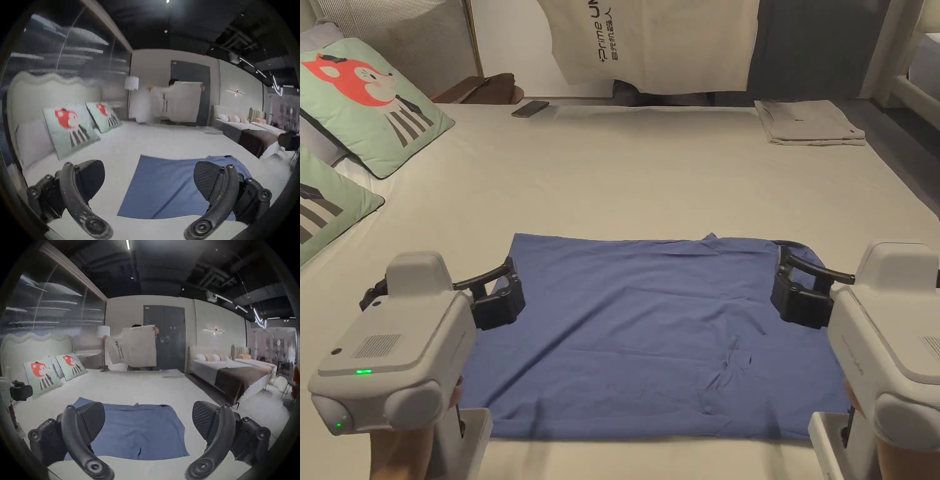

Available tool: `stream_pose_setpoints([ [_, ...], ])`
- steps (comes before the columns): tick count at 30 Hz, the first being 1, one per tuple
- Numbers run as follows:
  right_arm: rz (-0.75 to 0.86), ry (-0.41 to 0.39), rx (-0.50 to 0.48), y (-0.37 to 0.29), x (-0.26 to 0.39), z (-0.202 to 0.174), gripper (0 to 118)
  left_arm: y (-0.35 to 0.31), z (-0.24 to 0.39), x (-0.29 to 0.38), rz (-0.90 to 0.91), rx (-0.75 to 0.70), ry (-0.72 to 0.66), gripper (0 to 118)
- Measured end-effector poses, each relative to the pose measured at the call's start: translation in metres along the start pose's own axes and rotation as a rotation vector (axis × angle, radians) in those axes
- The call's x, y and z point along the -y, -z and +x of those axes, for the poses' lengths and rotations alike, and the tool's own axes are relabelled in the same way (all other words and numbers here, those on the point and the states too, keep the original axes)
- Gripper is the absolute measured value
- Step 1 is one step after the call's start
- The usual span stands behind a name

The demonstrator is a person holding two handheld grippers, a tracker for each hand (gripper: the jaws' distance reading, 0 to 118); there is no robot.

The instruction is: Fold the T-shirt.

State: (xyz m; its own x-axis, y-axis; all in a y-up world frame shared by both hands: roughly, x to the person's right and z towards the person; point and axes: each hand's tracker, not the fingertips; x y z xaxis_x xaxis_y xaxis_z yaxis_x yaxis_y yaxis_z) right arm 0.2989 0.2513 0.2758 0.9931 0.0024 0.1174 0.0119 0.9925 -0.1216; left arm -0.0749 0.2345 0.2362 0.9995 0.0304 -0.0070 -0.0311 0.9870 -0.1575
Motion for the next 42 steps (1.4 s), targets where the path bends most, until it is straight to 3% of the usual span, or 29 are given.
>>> stream_pose_setpoints([
  [2, 0.020, -0.017, 0.006, -0.001, 0.000, -0.003, 97, 0.000, 0.006, 0.001, 0.010, 0.002, 0.026, 106],
  [3, 0.030, -0.032, 0.015, -0.002, 0.001, -0.005, 81, -0.001, 0.009, 0.002, 0.014, 0.002, 0.038, 101],
  [4, 0.039, -0.041, 0.030, -0.004, 0.001, -0.007, 67, -0.001, 0.012, 0.003, 0.016, 0.002, 0.038, 87],
  [5, 0.048, -0.048, 0.041, -0.004, 0.002, -0.008, 51, -0.001, 0.014, 0.004, 0.019, 0.005, 0.041, 65],
  [6, 0.052, -0.049, 0.042, -0.005, 0.002, -0.008, 29, -0.001, 0.015, 0.005, 0.019, 0.007, 0.038, 27],
  [7, 0.054, -0.050, 0.044, -0.005, 0.002, -0.008, 19, 0.001, 0.016, 0.005, 0.015, 0.007, 0.034, 1],
  [9, 0.056, -0.059, 0.042, -0.003, 0.004, -0.008, 14, 0.006, 0.017, 0.007, 0.004, 0.009, 0.028, 0],
  [10, 0.055, -0.069, 0.050, -0.003, 0.005, -0.009, 3, 0.010, 0.015, 0.010, 0.000, 0.025, 0.017, 0],
  [18, 0.037, -0.069, 0.042, -0.002, 0.008, -0.006, 0, 0.014, 0.009, 0.014, -0.043, 0.057, 0.012, 0],
  [27, 0.013, -0.076, 0.029, -0.002, 0.015, -0.008, 0, 0.012, -0.031, 0.060, -0.329, 0.086, 0.103, 0],
  [31, -0.001, -0.071, 0.020, 0.000, 0.019, -0.010, 0, 0.011, -0.060, 0.082, -0.504, 0.067, 0.042, 2],
  [32, -0.003, -0.073, 0.020, 0.001, 0.020, -0.011, 0, 0.009, -0.067, 0.089, -0.509, 0.054, 0.010, 11],
  [34, -0.010, -0.072, 0.016, 0.001, 0.021, -0.013, 0, 0.008, -0.076, 0.098, -0.553, 0.046, 0.006, 76],
  [35, -0.013, -0.071, 0.013, 0.001, 0.022, -0.013, 0, 0.008, -0.080, 0.103, -0.567, 0.040, 0.005, 98],
  [36, -0.017, -0.070, 0.011, 0.002, 0.023, -0.014, 0, 0.009, -0.083, 0.109, -0.613, 0.027, 0.004, 110],
  [42, -0.034, -0.072, 0.009, 0.001, 0.027, -0.014, 0, 0.007, -0.092, 0.138, -0.655, -0.007, -0.007, 107],
])
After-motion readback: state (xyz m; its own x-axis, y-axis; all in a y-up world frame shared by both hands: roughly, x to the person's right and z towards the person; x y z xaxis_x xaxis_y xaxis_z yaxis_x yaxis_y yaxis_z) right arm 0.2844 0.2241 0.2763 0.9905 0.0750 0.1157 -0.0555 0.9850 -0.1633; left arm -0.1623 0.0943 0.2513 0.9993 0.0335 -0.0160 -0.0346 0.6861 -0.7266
